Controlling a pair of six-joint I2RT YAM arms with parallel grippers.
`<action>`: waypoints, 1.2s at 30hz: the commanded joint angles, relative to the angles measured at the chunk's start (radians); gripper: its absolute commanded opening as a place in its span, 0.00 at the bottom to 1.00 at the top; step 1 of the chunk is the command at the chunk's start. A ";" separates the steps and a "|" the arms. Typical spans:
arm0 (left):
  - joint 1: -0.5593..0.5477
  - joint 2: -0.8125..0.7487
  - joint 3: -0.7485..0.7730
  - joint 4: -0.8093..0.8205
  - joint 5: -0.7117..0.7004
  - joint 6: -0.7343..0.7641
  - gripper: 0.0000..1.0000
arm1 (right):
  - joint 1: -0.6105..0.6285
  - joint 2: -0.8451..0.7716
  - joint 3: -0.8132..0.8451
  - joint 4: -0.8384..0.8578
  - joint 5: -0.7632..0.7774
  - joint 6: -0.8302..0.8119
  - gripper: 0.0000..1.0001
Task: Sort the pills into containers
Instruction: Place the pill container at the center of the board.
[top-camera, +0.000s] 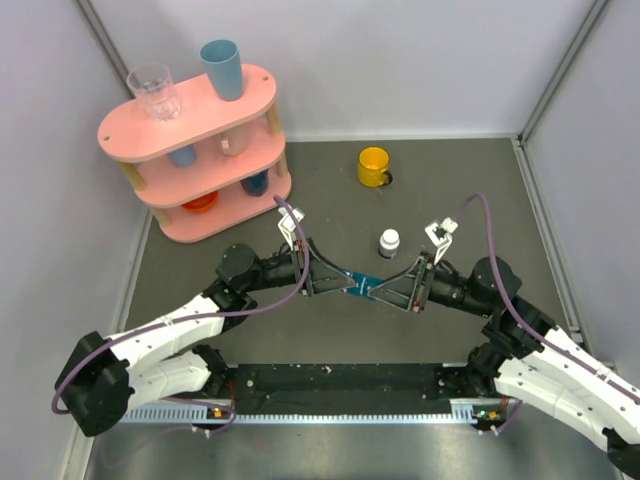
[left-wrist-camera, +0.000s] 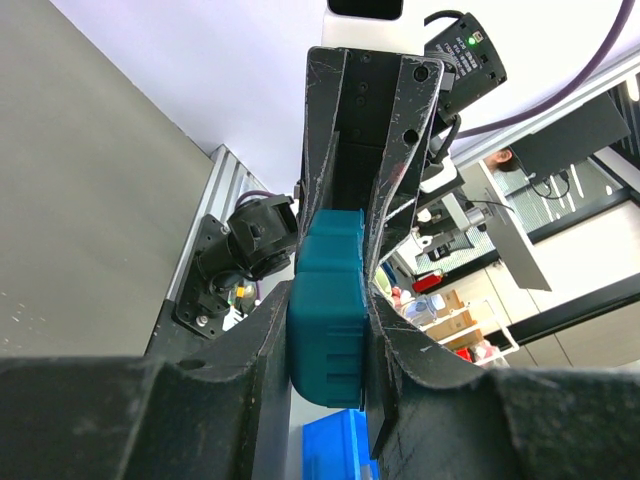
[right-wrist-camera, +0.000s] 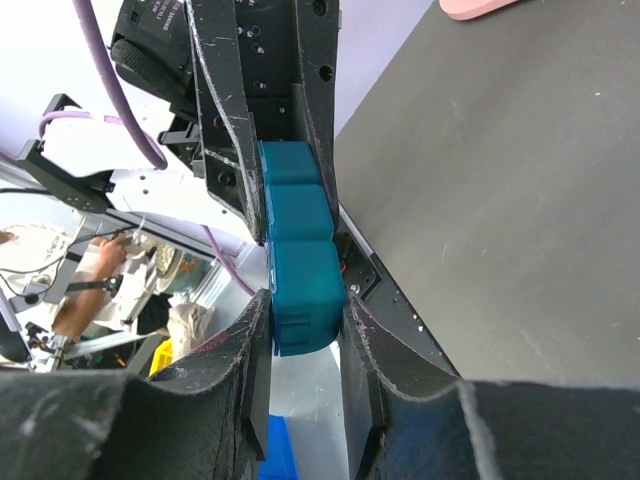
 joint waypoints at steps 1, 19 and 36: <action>0.007 -0.012 -0.008 0.036 -0.028 -0.004 0.00 | 0.011 0.008 0.010 0.053 -0.042 -0.011 0.00; 0.011 -0.019 -0.006 0.035 -0.025 -0.006 0.00 | 0.011 0.016 0.014 0.064 -0.062 -0.014 0.27; 0.014 -0.023 -0.019 0.032 -0.028 -0.004 0.00 | 0.011 -0.011 0.018 0.073 -0.047 -0.028 0.66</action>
